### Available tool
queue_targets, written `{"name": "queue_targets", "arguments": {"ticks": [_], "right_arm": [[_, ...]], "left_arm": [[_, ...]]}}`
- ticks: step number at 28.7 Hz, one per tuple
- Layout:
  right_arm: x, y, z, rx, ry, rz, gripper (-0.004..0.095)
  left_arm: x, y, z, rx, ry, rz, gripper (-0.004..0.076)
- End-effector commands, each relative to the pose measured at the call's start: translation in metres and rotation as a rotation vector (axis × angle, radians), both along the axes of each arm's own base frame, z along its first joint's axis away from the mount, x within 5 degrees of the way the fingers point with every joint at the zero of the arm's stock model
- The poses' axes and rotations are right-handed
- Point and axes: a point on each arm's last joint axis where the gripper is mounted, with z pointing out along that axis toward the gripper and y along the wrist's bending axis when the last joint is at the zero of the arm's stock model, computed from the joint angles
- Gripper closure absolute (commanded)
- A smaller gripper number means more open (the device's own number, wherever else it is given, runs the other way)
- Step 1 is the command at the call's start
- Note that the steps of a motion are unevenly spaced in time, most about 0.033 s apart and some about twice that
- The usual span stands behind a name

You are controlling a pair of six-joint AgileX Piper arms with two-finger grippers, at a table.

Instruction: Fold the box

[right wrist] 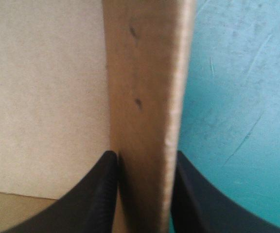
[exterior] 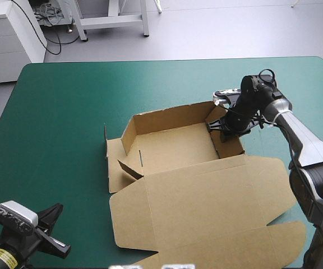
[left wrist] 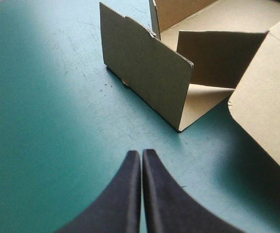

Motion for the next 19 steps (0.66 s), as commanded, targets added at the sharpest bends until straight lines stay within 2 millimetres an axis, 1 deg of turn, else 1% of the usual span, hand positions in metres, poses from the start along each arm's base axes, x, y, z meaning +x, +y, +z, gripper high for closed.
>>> {"name": "queue_targets", "arguments": {"ticks": [1, 2, 5, 8, 11, 14, 15, 19], "right_arm": [[-0.005, -0.003, 0.023, 0.011, -0.055, -0.004, 0.0830], [-0.006, -0.004, 0.023, 0.006, -0.051, -0.003, 0.0912], [-0.006, -0.006, 0.027, -0.012, -0.064, 0.000, 0.0922], [-0.010, -0.006, 0.039, -0.003, -0.099, -0.001, 0.0922], [-0.016, -0.007, 0.062, 0.013, -0.163, -0.001, 0.0922], [-0.027, -0.010, 0.094, 0.033, -0.256, -0.002, 0.0922], [-0.034, -0.011, 0.108, 0.042, -0.294, -0.004, 0.0922], [-0.062, -0.018, 0.147, 0.058, -0.410, -0.008, 0.0922]], "left_arm": [[0.002, -0.002, 0.013, -0.037, -0.074, -0.007, 0.0732], [0.002, -0.002, 0.013, -0.037, -0.074, -0.007, 0.0732], [0.002, -0.002, 0.013, -0.037, -0.074, -0.007, 0.0732], [0.002, -0.002, 0.013, -0.038, -0.073, -0.007, 0.0732], [0.002, -0.002, 0.013, -0.038, -0.073, -0.007, 0.0732], [0.002, -0.002, 0.013, -0.037, -0.074, -0.006, 0.0732], [0.002, -0.002, 0.014, -0.037, -0.076, -0.006, 0.0732], [0.002, -0.002, 0.014, -0.038, -0.075, -0.007, 0.0732]]}}
